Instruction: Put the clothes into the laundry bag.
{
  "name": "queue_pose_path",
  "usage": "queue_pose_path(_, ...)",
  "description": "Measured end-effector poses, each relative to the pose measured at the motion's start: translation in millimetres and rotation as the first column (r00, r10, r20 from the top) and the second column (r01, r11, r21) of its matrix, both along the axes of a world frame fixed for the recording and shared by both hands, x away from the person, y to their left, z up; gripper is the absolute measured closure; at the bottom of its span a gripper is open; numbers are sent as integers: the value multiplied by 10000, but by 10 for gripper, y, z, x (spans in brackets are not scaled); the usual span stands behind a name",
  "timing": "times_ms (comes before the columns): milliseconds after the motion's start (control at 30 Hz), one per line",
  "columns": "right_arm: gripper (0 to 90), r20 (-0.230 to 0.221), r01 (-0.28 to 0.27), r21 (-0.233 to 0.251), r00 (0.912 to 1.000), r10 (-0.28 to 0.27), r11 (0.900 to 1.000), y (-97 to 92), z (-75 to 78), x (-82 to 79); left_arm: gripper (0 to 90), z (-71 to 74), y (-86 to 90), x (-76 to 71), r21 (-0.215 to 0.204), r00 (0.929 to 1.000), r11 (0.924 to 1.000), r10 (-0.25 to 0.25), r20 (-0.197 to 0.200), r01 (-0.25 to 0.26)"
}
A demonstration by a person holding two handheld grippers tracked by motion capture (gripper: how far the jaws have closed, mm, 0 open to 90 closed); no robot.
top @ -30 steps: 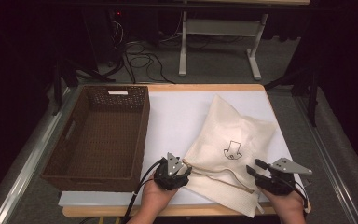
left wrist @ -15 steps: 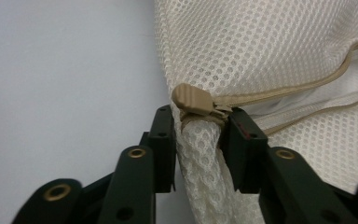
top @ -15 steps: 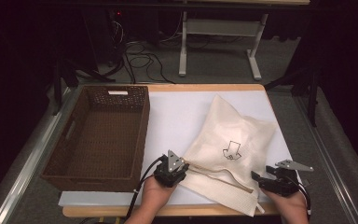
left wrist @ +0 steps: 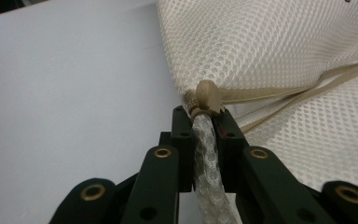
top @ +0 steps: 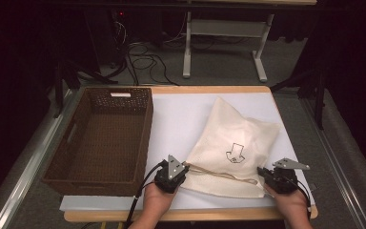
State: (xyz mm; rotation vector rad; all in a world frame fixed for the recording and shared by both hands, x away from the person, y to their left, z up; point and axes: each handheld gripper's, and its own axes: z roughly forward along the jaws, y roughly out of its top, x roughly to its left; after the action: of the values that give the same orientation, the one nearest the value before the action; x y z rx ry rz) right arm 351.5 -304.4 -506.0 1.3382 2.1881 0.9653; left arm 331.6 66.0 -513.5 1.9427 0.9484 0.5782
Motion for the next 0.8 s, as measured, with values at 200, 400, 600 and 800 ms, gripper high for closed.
queue_pose_path(200, 883, 319, -520, -293, 9981, 530, 9982, 147, 7, 242, 816, -33, 119, -115, -132, 9992, 9993, 355, -192, -358)
queue_pose_path(400, 881, 720, -649, -544, 9950, 688, 9964, 169, 42, 456, 804, -78, 38, -264, -306, 9980, 9995, -110, -627, 91)
queue_pose_path(600, 739, 633, -509, -36, 9967, 511, 9987, 56, 62, 431, 695, -94, 11, -286, -322, 9972, 9994, -105, -740, 81)
queue_pose_path(800, 581, 736, -408, 443, 9966, 374, 9982, -9, 125, 209, 466, -67, 42, -290, -475, 9979, 9981, 362, -532, -388)
